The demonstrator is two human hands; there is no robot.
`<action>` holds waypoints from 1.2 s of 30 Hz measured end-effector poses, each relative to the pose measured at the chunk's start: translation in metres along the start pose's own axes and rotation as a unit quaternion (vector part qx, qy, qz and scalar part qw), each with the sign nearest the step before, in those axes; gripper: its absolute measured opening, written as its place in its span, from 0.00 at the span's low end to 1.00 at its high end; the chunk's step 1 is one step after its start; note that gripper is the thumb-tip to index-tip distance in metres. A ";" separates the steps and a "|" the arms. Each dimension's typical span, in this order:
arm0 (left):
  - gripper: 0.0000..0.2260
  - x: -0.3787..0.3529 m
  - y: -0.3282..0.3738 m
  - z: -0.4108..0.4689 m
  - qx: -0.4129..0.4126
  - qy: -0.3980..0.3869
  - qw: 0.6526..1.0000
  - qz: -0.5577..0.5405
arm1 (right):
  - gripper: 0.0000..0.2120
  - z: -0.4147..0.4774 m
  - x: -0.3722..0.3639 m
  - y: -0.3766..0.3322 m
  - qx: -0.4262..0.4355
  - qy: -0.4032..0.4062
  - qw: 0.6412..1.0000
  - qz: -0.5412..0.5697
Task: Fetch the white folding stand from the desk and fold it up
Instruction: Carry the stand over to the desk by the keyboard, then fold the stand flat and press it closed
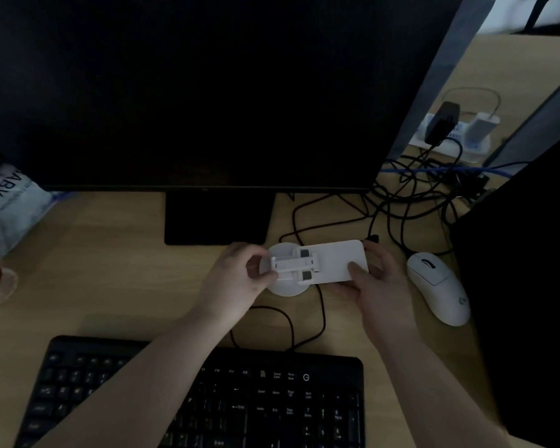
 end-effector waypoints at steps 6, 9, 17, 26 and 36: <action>0.23 0.031 -0.015 -0.011 0.038 0.027 0.994 -0.102 | 0.19 -0.013 0.018 -0.015 0.045 0.038 0.993 -0.098; 0.23 0.040 -0.025 -0.015 0.063 0.016 0.988 -0.137 | 0.17 -0.019 0.030 -0.020 0.054 0.068 0.990 -0.114; 0.24 0.032 -0.027 -0.013 0.046 0.002 0.991 -0.126 | 0.06 -0.015 0.026 -0.014 0.036 0.057 0.992 -0.102; 0.31 -0.012 0.005 0.006 -0.128 -0.077 0.982 0.115 | 0.05 0.000 0.007 -0.005 -0.008 0.032 0.986 -0.164; 0.31 -0.017 0.011 0.017 -0.103 -0.103 0.978 0.146 | 0.06 -0.013 -0.003 -0.034 0.064 0.054 0.953 -0.292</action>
Point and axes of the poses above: each hand's wrist, its own z-axis towards the middle knuckle, its own x-axis out of the back of the hand, y = z × x, the point moved 8 cm from there along z, towards the middle knuckle, and after that the axes turned 4 degrees about -z, right-handed, at the moved point
